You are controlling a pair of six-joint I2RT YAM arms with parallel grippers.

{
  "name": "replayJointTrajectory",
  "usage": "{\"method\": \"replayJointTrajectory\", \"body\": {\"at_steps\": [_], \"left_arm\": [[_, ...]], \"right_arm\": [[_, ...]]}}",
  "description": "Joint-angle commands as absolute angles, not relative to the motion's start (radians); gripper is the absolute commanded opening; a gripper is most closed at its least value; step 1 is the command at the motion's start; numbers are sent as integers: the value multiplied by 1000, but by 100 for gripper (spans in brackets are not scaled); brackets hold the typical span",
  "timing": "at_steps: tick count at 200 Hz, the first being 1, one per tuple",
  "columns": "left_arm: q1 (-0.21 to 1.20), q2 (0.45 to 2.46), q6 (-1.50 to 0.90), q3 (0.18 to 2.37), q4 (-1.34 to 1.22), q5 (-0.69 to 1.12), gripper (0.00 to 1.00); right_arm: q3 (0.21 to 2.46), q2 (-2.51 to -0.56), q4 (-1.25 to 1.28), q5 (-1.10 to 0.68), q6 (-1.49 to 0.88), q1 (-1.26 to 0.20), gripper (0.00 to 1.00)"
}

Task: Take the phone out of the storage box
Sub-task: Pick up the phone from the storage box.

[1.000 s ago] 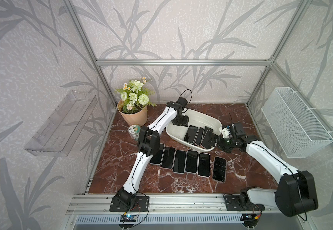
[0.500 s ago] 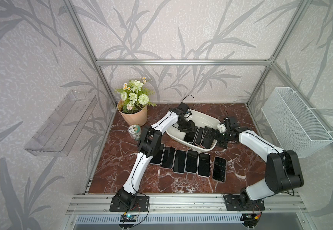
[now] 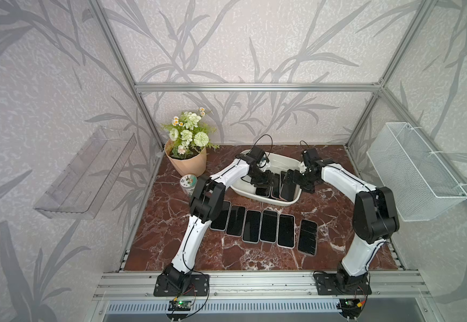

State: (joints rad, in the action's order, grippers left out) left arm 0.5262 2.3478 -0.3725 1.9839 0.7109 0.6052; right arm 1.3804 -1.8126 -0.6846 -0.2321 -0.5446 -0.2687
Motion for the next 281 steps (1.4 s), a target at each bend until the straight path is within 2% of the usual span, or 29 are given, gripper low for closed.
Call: {"method": "replayJointTrajectory", "body": {"at_steps": [1,26,56,93,146,215,281], "left_arm": [[461,2247,-385,1919,658,507,63],[426,2272,-309,1965,753,453,63],[422,2366,-267,2059,850,486,63],[417,2396,-270,2066,846,477,64],[410,2462,-245,2140,905,509,64],[400,2444,-221,2112,919,512,66],[379,2443,-280,2034,812,735,67]], "right_arm": [[1421,-1722,-671,-204,-506,-321,99],[1392,-1716,-579,-307,-544,-336,99],[1443,-1805,-556,-401,-574,-346,99],[1539,-1866,-627,-348,-576,-370,98],[1702,-2056,-901,-303,-587,-370,98],[1719,-2179,-883,-288,-646,-375,100],[1717,-2295,-750,-455,-692,-376,100]]}}
